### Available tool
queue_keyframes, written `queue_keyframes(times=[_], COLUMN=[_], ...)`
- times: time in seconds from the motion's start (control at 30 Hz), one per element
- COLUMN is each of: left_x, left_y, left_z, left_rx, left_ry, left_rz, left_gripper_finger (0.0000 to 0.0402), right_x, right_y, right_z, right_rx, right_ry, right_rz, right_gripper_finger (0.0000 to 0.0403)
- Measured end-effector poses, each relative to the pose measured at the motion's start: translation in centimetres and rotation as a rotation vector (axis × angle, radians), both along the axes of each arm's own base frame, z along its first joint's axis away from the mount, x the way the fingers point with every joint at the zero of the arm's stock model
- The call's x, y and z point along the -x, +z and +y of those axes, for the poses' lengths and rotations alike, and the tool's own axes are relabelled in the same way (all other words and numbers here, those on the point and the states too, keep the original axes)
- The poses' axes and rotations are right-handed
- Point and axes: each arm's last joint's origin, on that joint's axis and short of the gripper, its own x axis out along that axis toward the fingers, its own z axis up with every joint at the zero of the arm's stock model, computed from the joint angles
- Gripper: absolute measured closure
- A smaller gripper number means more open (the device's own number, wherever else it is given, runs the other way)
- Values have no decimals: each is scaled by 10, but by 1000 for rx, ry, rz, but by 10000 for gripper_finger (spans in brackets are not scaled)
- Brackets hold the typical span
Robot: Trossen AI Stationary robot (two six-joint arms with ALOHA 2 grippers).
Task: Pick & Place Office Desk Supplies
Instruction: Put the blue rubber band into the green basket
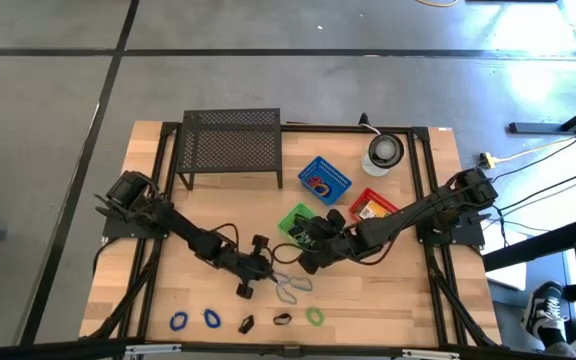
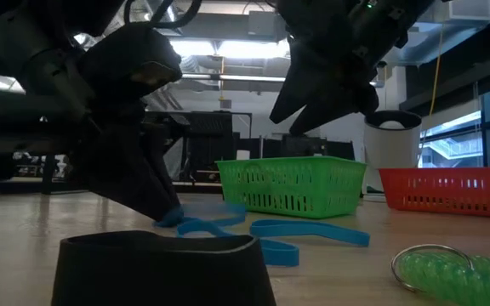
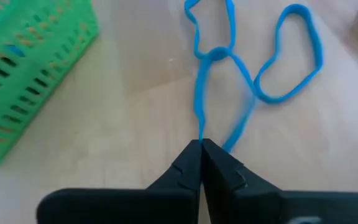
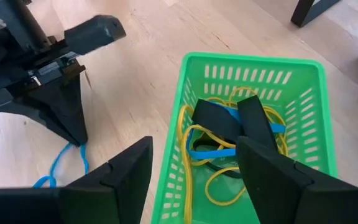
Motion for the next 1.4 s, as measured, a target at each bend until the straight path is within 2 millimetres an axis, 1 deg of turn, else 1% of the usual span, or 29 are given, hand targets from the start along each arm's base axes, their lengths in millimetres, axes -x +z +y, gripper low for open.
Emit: queue_keyframes(times=[0.13, 0.3, 0.47, 0.63, 0.73, 0.97, 1.1, 1.23, 1.4], left_x=[3, 5, 10, 18, 21, 23, 22, 21, 19], left_y=[7, 30, 60, 82, 86, 86, 89, 93, 97], left_z=[1, 0, 0, -2, -5, -10, -11, -12, -13], left_rx=[-119, -232, -263, -303, -328, -333, -338, -334, -355], left_ry=[28, 82, 159, 225, 219, 209, 198, 193, 165], left_rz=[-40, -154, -276, -361, -373, -380, -402, -436, -471], left_gripper_finger=[398, 398, 398, 398, 398, 398, 398, 398, 398], right_x=[0, 0, -1, -5, -6, -8, -10, -12, -18], right_y=[0, 0, 1, 5, 8, 16, 18, 16, 14], right_z=[1, 2, 2, 7, 15, 31, 32, 33, 33], right_rx=[-13, -15, -2, 9, 26, 41, 29, 24, 6], right_ry=[-8, -5, 15, 74, 138, 325, 335, 341, 405], right_rz=[-6, -10, -18, -63, -98, -166, -196, -203, -226], right_gripper_finger=[181, 188, 188, 188, 189, 189, 189, 189, 189])
